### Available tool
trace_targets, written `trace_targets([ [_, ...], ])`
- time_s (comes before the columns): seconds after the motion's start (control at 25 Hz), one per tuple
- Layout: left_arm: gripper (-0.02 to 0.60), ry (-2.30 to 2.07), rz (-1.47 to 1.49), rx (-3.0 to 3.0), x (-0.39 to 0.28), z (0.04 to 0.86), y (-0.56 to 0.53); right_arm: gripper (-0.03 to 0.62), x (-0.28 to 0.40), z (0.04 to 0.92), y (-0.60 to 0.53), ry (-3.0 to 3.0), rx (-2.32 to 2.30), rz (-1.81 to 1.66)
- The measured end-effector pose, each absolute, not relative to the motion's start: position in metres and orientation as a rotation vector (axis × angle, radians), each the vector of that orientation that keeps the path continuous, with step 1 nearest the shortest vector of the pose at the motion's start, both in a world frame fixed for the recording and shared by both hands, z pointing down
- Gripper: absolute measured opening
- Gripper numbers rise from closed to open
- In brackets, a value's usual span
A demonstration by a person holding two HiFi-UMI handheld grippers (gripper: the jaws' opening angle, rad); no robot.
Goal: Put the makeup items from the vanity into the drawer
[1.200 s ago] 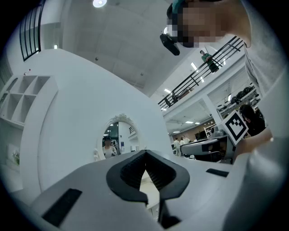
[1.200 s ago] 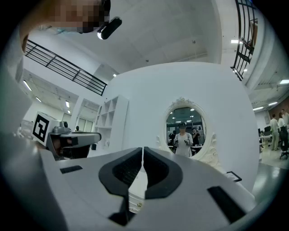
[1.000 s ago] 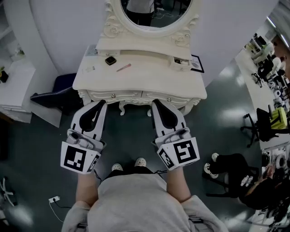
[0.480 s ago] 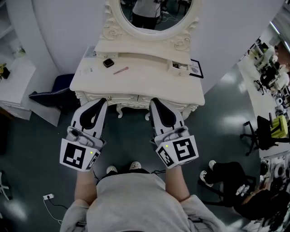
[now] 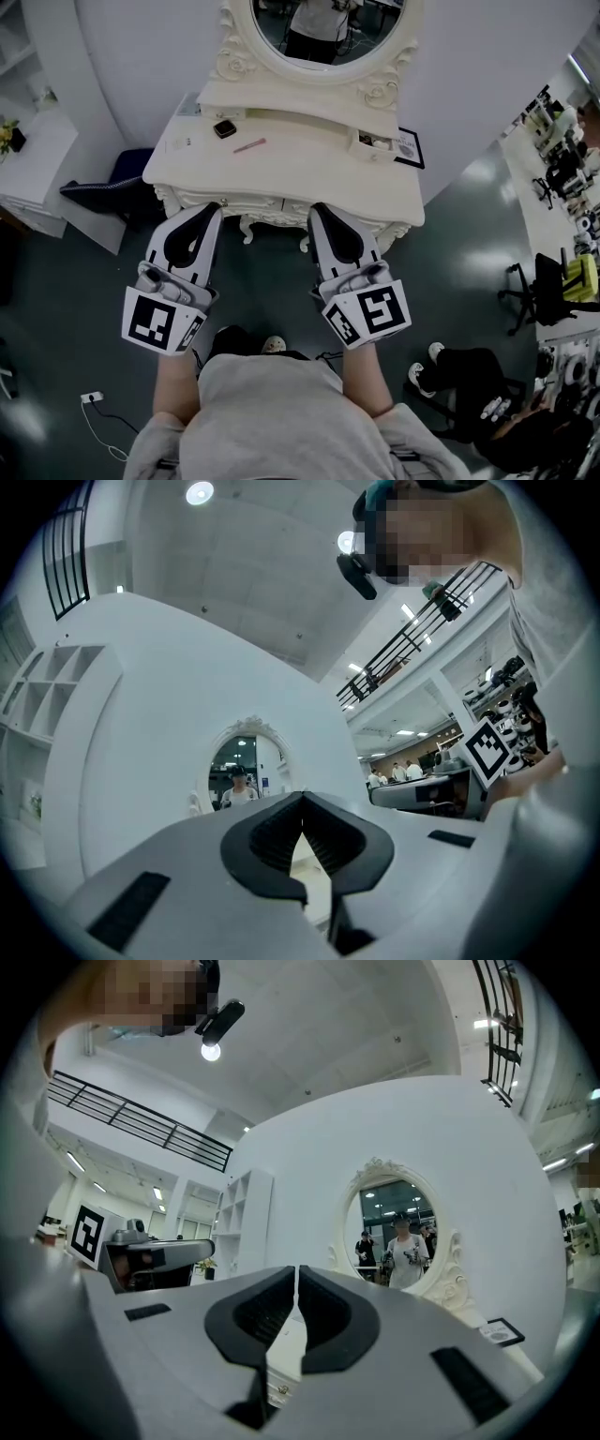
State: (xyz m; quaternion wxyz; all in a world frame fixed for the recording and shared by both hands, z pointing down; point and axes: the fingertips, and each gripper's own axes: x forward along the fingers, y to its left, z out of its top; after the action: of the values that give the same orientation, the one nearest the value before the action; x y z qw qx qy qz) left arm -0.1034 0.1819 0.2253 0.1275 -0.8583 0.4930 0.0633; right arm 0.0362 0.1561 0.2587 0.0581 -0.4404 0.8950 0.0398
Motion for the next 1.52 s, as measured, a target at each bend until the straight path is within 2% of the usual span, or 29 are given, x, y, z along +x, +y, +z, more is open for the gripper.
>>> trace_targets([
  [0.48, 0.014, 1.395, 0.188, -2.538, -0.109, 0.231, 0.138, 0.028, 0.031, 0.267, 0.120, 2.692, -1.387, 0.089],
  [1.52, 0.014, 1.234, 0.188, -2.620, -0.169, 0.233, -0.010, 0.028, -0.027, 0.269, -0.011, 2.589, -1.550, 0.086],
])
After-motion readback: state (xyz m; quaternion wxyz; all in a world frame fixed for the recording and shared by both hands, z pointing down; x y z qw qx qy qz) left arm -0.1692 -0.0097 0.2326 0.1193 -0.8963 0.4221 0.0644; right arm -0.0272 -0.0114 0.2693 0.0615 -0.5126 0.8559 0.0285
